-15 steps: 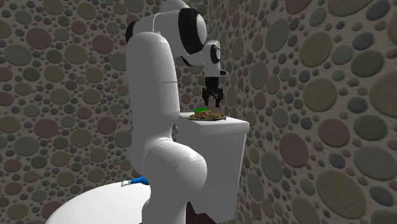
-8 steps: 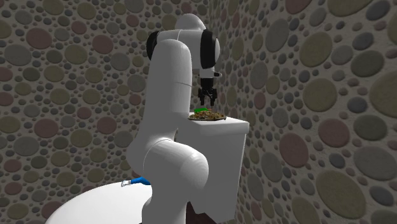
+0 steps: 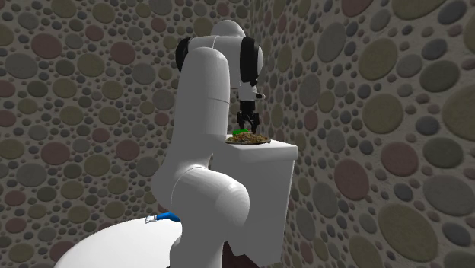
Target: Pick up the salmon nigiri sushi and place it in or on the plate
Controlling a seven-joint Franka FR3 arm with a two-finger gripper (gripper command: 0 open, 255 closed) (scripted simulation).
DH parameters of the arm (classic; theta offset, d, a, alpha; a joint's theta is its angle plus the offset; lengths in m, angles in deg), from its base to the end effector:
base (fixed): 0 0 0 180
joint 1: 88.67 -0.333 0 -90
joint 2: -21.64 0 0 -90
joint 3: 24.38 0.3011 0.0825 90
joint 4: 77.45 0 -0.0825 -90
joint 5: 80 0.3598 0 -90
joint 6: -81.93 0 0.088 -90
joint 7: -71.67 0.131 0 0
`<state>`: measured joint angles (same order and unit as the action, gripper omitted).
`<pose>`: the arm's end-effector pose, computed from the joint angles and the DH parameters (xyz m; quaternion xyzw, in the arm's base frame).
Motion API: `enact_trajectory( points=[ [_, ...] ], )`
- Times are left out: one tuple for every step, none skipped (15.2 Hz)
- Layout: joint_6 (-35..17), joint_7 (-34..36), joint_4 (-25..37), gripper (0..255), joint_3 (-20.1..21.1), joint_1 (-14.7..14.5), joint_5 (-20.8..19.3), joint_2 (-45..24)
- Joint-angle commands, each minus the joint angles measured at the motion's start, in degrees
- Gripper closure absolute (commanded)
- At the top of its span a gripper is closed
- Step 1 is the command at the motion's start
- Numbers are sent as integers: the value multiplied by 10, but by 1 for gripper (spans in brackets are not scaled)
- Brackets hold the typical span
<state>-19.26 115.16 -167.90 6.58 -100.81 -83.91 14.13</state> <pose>0.4399 0.3794 0.5368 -0.9993 0.0012 -0.0274 0.0257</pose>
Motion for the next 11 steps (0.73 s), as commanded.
enact_trajectory(
  points=[
    [-2, 0, -2, 0, 0, 0, 0, 0],
    [-2, 0, -2, 0, 0, 0, 0, 0],
    [-2, 0, -2, 0, 0, 0, 0, 0],
    [-2, 0, -2, 0, 0, 0, 0, 0],
    [-1, 0, -1, 0, 0, 0, 0, 0],
    [-1, 0, -1, 0, 0, 0, 0, 0],
    [-1, 0, -1, 255, 0, 0, 0, 0],
    [-1, 0, -1, 255, 0, 0, 0, 0],
    [-1, 0, -1, 255, 0, 0, 0, 0],
    [-1, 0, -1, 255, 0, 0, 0, 0],
    [-1, 0, -1, 255, 0, 0, 0, 0]
  ],
)
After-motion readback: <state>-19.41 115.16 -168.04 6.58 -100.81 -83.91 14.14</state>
